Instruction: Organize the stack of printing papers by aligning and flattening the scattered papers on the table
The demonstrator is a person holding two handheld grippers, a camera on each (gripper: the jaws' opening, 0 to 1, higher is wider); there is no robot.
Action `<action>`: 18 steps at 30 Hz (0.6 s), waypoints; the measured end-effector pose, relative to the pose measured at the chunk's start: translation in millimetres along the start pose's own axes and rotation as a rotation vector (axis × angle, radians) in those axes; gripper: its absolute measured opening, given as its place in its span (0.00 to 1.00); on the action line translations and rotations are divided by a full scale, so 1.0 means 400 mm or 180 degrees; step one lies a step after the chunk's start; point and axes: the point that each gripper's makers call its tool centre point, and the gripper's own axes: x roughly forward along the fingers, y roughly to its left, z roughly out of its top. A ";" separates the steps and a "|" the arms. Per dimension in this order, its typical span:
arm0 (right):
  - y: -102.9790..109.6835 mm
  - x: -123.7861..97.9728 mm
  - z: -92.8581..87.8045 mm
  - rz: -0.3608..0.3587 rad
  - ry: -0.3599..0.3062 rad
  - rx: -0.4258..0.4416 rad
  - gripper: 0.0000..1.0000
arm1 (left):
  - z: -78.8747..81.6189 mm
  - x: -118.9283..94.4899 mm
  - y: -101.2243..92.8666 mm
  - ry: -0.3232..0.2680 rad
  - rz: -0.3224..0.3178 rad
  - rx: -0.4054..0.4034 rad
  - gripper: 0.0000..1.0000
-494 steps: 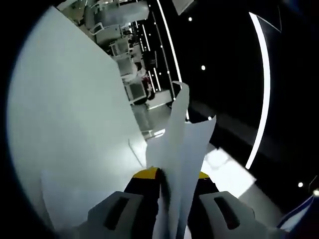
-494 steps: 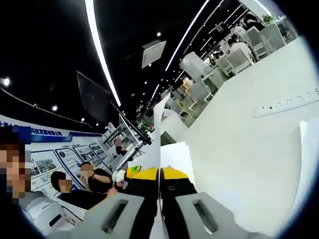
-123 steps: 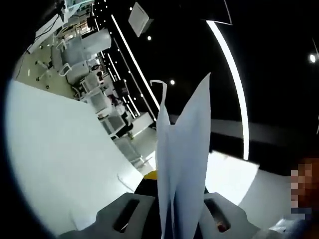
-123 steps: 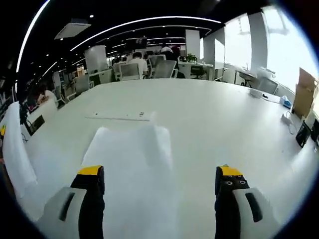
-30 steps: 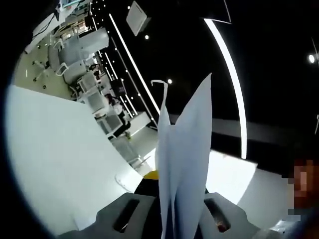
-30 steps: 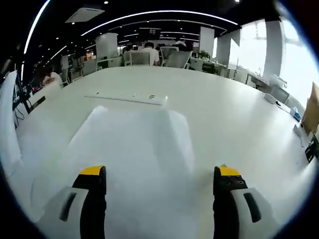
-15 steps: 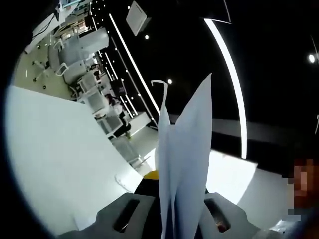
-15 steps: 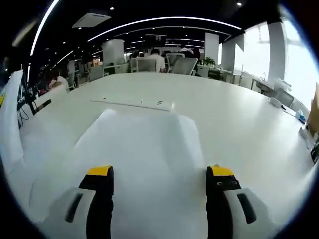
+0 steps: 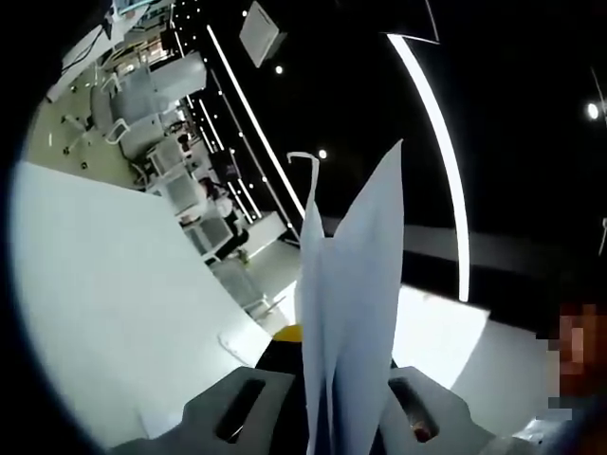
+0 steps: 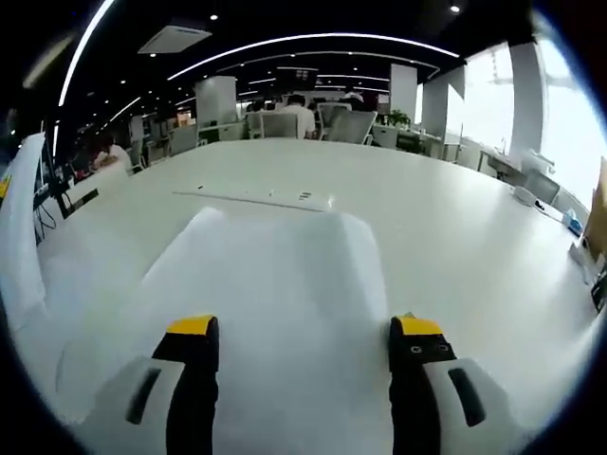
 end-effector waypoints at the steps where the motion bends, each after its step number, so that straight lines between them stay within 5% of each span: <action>1: 0.000 0.000 0.000 0.0001 -0.0003 0.0001 0.68 | 0.000 0.000 0.000 0.0000 0.0000 -0.0001 0.06; 18: 0.008 -0.010 -0.003 0.0055 -0.0022 -0.0037 0.58 | -0.007 0.002 -0.013 0.0007 -0.0012 0.0013 0.06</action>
